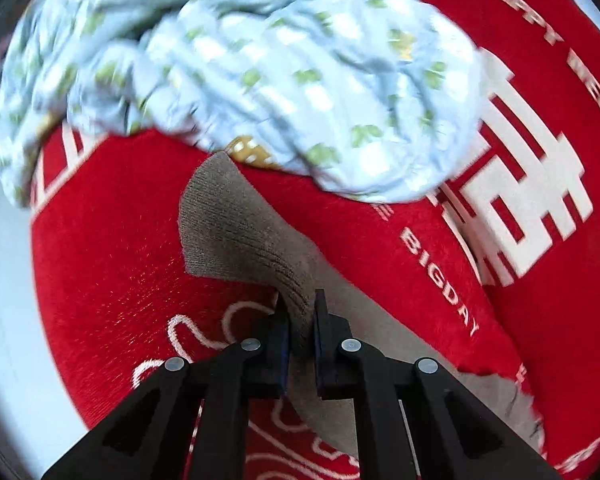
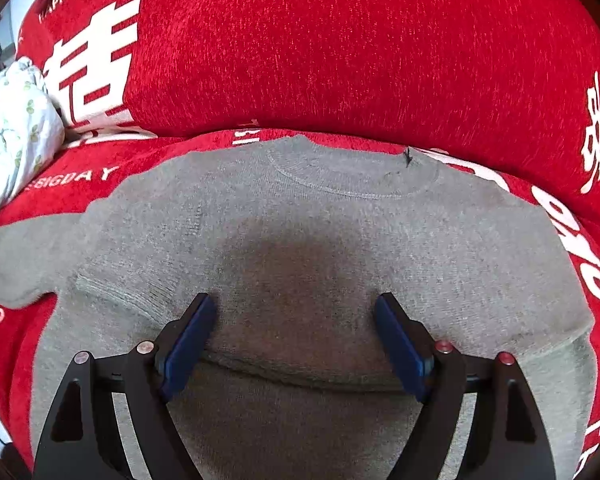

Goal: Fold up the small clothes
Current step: 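Fold the other sleeve across the sweater body with the left tool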

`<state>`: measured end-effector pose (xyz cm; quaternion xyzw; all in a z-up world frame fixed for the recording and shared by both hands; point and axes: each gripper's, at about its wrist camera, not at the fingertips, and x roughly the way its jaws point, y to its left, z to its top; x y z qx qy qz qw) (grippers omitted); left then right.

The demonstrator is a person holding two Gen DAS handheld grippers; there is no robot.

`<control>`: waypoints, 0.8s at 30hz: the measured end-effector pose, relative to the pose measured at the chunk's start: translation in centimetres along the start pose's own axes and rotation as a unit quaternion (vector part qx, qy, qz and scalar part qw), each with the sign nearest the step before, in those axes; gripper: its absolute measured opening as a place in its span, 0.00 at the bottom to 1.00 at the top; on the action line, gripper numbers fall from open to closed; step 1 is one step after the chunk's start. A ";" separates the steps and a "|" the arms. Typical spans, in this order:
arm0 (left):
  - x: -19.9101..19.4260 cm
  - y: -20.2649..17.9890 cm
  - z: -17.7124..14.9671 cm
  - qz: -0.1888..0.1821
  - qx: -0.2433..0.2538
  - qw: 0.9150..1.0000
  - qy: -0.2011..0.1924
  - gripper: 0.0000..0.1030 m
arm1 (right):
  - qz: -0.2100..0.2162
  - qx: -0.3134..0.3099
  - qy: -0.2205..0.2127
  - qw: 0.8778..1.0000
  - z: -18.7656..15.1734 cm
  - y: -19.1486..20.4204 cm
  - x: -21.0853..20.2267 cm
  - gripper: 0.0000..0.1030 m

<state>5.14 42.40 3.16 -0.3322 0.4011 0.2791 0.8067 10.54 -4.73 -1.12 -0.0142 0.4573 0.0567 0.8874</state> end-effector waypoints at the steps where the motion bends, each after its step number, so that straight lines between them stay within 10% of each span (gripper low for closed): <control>1: -1.2 -0.6 -0.1 0.002 0.018 1.000 -0.007 0.10 | -0.001 0.005 -0.001 1.000 0.0 -0.2 -0.3 0.82; 24: -5.7 -19.7 -13.0 -0.038 0.228 0.973 0.024 0.10 | -0.016 0.042 -0.018 0.999 -5.9 -10.4 -7.1 0.82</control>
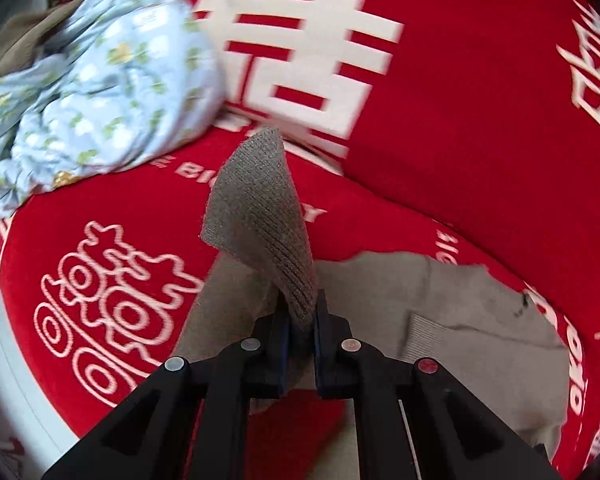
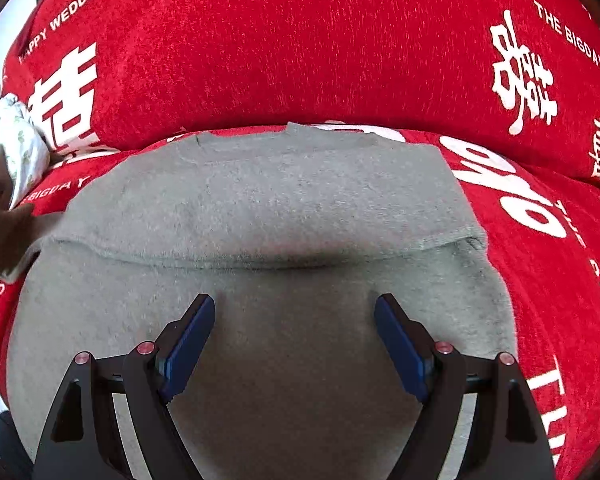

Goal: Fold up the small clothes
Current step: 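Fold the other sleeve across the sweater body with the left tool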

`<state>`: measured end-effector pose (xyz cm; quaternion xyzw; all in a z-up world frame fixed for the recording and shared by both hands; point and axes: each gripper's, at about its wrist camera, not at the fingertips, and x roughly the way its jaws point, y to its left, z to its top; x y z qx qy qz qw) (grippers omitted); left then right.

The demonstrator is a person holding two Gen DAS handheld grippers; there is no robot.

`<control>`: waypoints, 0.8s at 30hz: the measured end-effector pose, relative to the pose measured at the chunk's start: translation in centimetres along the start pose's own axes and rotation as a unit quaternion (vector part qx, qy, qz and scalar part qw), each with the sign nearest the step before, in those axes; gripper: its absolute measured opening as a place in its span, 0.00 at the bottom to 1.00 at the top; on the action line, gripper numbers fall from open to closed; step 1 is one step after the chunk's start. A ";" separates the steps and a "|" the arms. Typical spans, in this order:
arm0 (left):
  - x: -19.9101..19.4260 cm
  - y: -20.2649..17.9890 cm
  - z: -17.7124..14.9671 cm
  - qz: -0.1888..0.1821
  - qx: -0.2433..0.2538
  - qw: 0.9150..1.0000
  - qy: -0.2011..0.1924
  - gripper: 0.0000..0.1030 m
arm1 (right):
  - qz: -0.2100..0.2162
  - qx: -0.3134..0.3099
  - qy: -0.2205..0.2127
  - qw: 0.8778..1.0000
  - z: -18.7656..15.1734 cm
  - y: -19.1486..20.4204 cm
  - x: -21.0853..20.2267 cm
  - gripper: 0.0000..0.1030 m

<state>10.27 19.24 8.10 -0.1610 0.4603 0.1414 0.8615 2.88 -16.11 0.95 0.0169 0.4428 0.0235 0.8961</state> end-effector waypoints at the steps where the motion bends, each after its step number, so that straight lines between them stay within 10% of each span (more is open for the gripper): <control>1: -0.2 -1.0 -0.3 -0.002 0.009 1.000 0.000 0.10 | -0.002 -0.003 -0.001 1.000 -0.1 -0.1 -0.1 0.82; 24: -1.0 -12.9 -4.6 -0.026 0.106 0.994 0.010 0.10 | -0.009 -0.030 -0.005 1.000 -2.1 -2.0 -1.5 0.82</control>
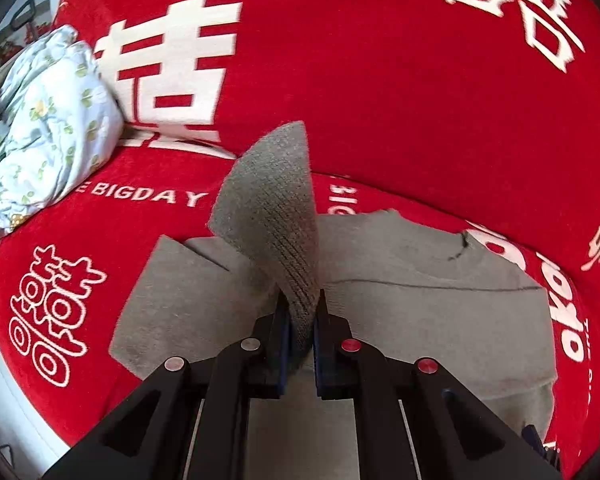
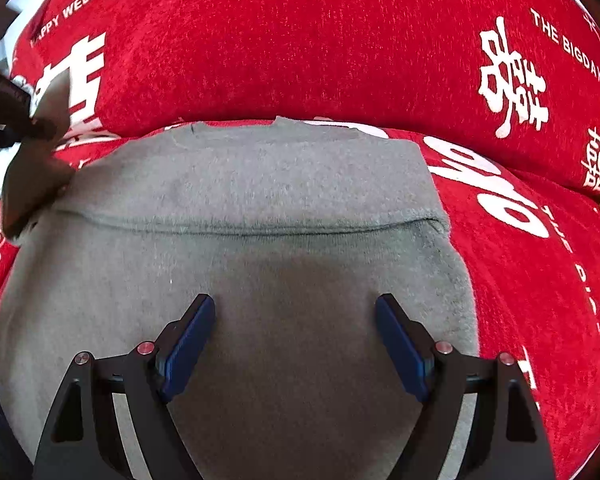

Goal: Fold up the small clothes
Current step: 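Fold the other sleeve across the sweater body with the left tool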

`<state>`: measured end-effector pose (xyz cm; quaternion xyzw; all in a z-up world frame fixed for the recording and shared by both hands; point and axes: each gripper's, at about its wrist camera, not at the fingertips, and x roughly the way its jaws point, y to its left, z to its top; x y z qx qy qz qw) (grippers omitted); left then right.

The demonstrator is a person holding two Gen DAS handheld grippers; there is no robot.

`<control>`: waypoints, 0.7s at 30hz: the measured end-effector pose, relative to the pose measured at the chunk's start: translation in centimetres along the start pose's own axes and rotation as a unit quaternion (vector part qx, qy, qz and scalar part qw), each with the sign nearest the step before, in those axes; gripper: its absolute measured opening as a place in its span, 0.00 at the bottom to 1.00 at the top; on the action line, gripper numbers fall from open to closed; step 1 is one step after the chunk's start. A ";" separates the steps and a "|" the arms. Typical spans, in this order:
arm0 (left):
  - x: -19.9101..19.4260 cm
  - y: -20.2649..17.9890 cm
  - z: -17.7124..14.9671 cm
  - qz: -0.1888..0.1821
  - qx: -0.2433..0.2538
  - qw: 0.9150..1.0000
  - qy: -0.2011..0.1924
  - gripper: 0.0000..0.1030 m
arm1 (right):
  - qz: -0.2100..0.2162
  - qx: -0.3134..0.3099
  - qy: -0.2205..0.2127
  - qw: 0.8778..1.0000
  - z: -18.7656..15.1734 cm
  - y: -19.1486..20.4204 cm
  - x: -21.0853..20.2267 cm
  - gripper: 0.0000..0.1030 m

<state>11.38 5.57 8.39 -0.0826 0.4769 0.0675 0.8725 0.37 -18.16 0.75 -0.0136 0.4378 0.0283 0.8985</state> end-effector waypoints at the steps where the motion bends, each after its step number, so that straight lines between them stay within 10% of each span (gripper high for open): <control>1: 0.0 -0.6 0.0 -0.002 0.005 1.000 0.000 0.10 | -0.002 -0.003 0.000 1.000 -0.2 0.0 -0.1 0.82; 21: -1.3 -14.9 -1.9 -0.054 0.103 0.993 0.007 0.10 | 0.002 -0.006 -0.019 1.000 -2.3 -2.5 -1.2 0.82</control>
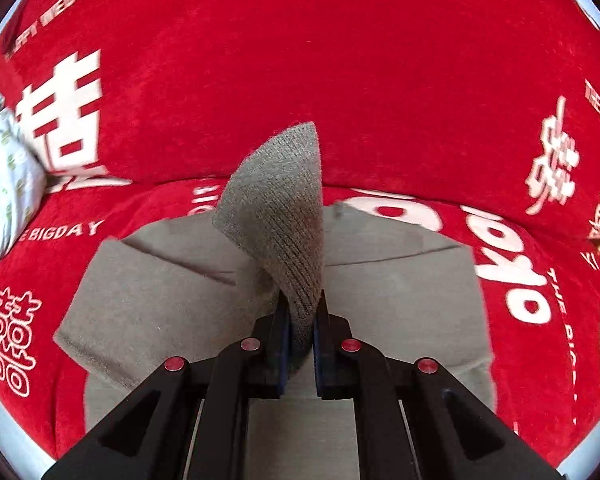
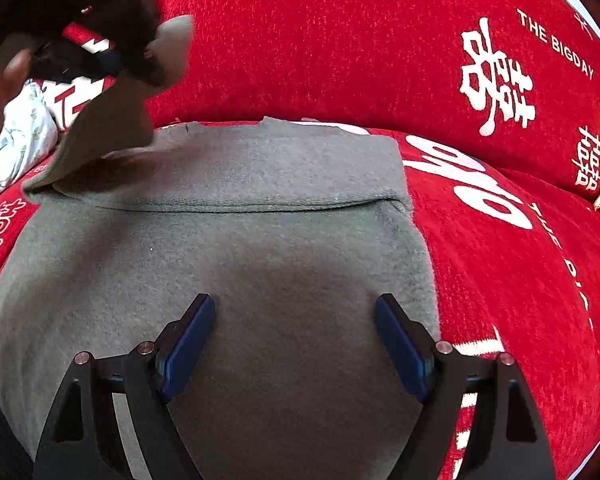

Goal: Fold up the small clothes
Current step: 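Fold the other sleeve across the sweater body with the left tool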

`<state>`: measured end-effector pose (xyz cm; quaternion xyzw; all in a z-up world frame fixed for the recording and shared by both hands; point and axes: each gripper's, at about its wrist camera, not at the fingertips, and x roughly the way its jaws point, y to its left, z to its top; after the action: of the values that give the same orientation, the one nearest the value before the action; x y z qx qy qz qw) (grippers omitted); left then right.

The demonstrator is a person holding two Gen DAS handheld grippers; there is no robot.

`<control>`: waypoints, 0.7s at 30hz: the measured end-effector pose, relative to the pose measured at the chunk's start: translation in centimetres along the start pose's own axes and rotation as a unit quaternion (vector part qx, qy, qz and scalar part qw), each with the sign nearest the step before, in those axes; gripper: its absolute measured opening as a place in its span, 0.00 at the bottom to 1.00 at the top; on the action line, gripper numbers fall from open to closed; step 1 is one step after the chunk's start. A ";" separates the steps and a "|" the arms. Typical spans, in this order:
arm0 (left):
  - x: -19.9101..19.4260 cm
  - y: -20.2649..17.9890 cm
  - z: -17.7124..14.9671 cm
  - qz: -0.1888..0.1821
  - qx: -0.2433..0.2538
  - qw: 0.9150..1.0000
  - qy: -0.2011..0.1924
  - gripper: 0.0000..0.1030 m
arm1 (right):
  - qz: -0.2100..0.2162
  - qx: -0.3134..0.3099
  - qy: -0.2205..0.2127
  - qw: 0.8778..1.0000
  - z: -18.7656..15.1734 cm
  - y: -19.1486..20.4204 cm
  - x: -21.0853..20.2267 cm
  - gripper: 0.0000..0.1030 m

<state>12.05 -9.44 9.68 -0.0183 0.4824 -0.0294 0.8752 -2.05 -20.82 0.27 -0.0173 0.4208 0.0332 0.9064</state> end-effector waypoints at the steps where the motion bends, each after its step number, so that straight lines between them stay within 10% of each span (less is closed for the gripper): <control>1: 0.0 -0.6 0.0 -0.002 0.005 1.000 0.000 0.10 | 0.000 0.000 -0.001 1.000 0.0 0.0 -0.1 0.82; 21: 5.7 -7.7 -0.6 -0.078 0.065 0.994 0.048 0.10 | 0.010 0.005 -0.027 1.000 -1.0 -0.6 -0.8 0.83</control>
<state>14.32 -17.55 4.96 0.0031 0.5179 -0.1296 0.8456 -3.27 -21.48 0.28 -0.0072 0.3962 0.0408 0.9172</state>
